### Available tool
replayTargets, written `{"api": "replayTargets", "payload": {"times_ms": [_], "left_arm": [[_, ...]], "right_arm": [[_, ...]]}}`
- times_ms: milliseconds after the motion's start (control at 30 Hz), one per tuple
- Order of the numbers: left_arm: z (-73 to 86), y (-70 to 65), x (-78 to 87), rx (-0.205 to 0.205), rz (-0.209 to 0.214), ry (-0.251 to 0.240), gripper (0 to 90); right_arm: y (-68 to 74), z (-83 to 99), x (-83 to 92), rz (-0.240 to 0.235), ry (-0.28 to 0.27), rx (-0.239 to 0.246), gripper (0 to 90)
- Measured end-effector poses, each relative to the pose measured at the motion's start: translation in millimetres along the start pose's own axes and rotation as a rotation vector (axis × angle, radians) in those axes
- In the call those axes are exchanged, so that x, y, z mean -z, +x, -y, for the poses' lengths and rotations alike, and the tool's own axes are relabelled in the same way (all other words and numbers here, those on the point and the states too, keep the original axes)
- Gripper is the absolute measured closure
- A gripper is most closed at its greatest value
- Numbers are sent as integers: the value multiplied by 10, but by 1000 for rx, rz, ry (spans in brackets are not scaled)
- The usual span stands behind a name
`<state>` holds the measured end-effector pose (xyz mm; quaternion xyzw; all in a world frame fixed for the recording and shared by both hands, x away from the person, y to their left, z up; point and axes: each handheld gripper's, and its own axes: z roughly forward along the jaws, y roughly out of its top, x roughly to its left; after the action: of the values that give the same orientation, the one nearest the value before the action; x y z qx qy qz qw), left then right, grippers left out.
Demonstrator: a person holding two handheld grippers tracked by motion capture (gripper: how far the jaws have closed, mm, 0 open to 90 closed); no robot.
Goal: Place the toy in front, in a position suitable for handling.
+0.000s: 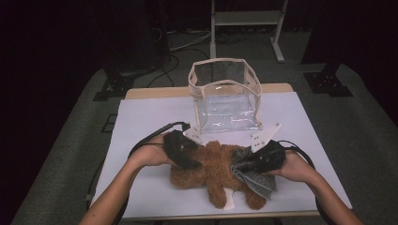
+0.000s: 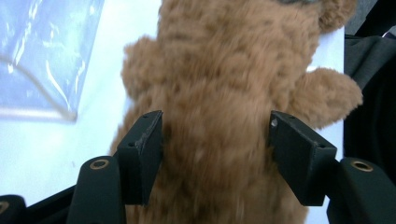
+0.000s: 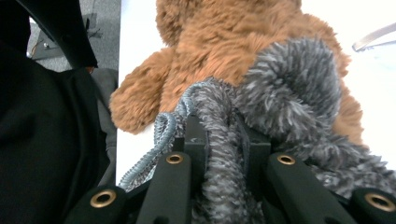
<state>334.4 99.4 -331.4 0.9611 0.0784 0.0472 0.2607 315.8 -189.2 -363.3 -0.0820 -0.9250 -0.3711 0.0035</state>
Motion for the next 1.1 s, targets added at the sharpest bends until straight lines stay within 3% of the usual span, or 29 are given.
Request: {"api": "replayTargets", "payload": {"times_ms": [133, 267, 400, 467, 533, 667, 933, 1033, 1100], "left_arm": [[50, -55, -103, -8, 9, 7, 375], [61, -121, -176, -25, 5, 10, 379], [50, -213, -183, -57, -6, 25, 389], [56, -258, -188, -77, -20, 38, 390], [74, -283, -188, -86, -29, 17, 392], [81, -315, -197, -84, -21, -14, 410], [57, -331, -205, -88, -25, 0, 408], [86, -314, -206, -80, -16, -10, 405], [90, -297, -205, -73, -21, -20, 408]], "right_arm": [[55, -45, 33, 13, 19, 21, 765], [148, -322, 86, 42, 10, 94, 765], [180, -568, -64, 58, 19, 155, 764], [170, -602, -162, 51, 37, 166, 763], [160, -556, -157, 41, 25, 149, 763], [173, -304, 25, 50, 4, 99, 762], [225, 272, 356, 98, 24, 0, 761], [206, 391, 430, 145, 59, -16, 759], [195, 399, 480, 144, 17, -25, 755]]}}
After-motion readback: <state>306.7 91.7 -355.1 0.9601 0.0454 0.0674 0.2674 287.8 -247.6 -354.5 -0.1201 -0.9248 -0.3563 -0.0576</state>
